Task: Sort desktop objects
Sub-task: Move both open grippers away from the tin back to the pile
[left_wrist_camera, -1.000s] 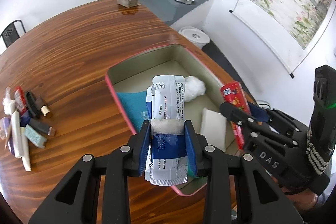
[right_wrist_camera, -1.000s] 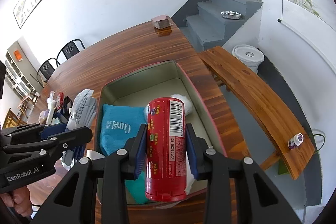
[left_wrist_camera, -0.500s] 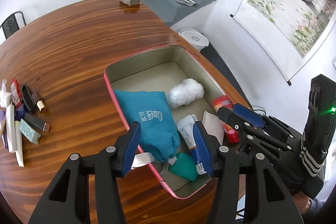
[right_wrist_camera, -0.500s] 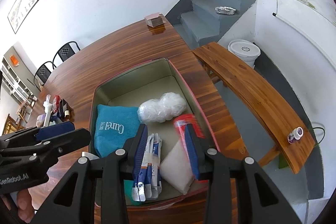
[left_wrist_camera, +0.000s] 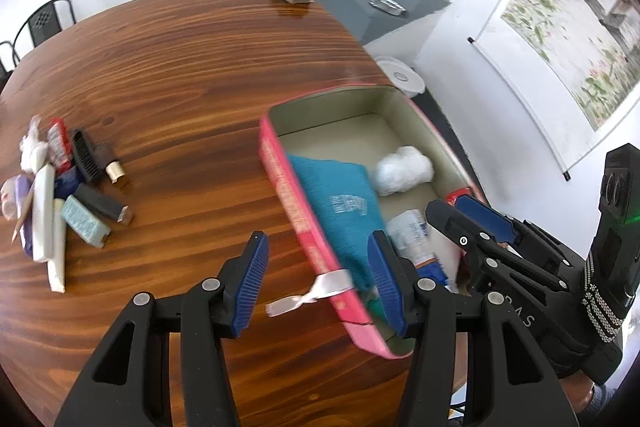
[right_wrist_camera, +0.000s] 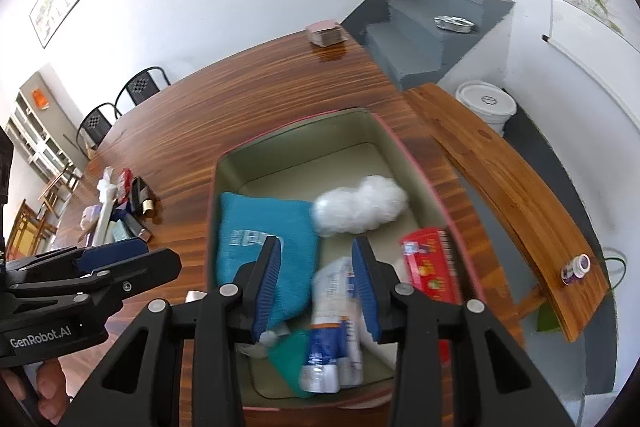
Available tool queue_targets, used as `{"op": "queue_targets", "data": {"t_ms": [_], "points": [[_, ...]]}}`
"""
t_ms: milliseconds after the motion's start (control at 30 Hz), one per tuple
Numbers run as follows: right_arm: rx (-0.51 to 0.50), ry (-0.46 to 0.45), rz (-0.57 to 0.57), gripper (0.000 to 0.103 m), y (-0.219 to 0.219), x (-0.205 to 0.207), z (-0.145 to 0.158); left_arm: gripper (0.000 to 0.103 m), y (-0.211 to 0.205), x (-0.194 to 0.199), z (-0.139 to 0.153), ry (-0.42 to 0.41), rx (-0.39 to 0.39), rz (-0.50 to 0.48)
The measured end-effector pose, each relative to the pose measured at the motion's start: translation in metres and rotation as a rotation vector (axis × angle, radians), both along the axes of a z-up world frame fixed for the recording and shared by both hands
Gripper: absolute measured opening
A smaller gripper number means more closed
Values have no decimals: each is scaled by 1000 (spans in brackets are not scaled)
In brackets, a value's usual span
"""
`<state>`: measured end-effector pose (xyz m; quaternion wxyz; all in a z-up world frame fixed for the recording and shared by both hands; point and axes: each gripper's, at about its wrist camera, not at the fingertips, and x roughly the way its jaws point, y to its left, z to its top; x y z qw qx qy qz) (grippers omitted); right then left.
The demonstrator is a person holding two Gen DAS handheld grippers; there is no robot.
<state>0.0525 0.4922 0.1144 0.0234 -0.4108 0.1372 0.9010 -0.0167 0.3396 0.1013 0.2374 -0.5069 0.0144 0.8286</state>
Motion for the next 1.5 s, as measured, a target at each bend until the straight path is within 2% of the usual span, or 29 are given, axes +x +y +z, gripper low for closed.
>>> {"op": "queue_targets", "data": {"t_ms": [367, 933, 1433, 1467, 1500], "points": [[18, 10, 114, 45, -59, -22, 4, 55, -68, -8, -1, -15, -2, 141], [13, -8, 255, 47, -145, -45, 0, 55, -172, -11, -6, -39, -9, 304], [13, -68, 296, 47, -194, -58, -14, 55, -260, -31, -23, -85, 14, 448], [12, -72, 293, 49, -196, -59, -15, 55, -266, -34, -24, -86, 14, 457], [10, -74, 290, 54, -197, -59, -15, 55, -271, -36, -25, -87, 14, 465]]}}
